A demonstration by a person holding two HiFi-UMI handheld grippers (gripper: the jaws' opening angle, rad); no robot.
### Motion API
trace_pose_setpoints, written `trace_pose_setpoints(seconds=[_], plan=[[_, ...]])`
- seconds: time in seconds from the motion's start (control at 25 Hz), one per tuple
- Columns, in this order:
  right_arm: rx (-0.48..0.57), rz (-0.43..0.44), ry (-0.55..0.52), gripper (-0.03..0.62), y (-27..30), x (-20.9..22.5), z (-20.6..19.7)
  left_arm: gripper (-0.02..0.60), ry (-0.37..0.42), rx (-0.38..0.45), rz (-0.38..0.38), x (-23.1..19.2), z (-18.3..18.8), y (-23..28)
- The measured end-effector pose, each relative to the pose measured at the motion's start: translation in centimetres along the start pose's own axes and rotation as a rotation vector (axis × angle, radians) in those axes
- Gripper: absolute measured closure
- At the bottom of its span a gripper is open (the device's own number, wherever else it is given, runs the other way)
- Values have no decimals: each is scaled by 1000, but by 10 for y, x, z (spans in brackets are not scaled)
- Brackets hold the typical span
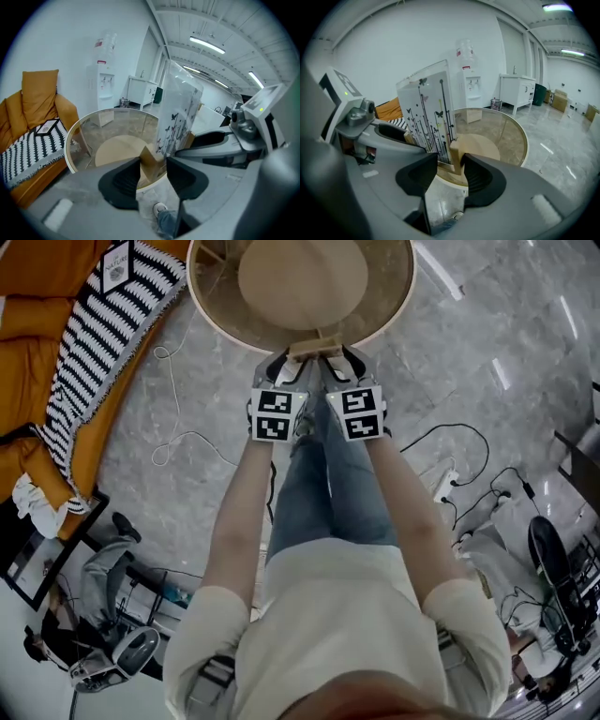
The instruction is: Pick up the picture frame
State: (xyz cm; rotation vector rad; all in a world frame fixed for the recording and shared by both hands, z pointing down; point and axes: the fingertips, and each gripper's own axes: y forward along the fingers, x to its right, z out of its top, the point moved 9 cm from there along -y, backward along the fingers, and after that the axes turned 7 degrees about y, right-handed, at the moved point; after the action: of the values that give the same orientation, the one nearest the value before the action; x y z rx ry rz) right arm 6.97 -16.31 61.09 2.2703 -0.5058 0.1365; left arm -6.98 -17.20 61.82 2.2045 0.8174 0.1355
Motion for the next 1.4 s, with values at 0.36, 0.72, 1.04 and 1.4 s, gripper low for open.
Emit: trace_pose_setpoints(seconds=[0.36,0.72,1.04,1.4], plan=[[66,-41,10,421,-86,-23,28,405,56,36,-27,40,44,-68],[116,-64,-4,424,-159,-65,18,405,86,70,-42,77,40,-140],[182,-104,-20,429,-268,-123,-4,405,140,127,-63,137,31,-245],[204,-55,-43,439,-245,-111,28,405,140,124,-31,112,59,-233]])
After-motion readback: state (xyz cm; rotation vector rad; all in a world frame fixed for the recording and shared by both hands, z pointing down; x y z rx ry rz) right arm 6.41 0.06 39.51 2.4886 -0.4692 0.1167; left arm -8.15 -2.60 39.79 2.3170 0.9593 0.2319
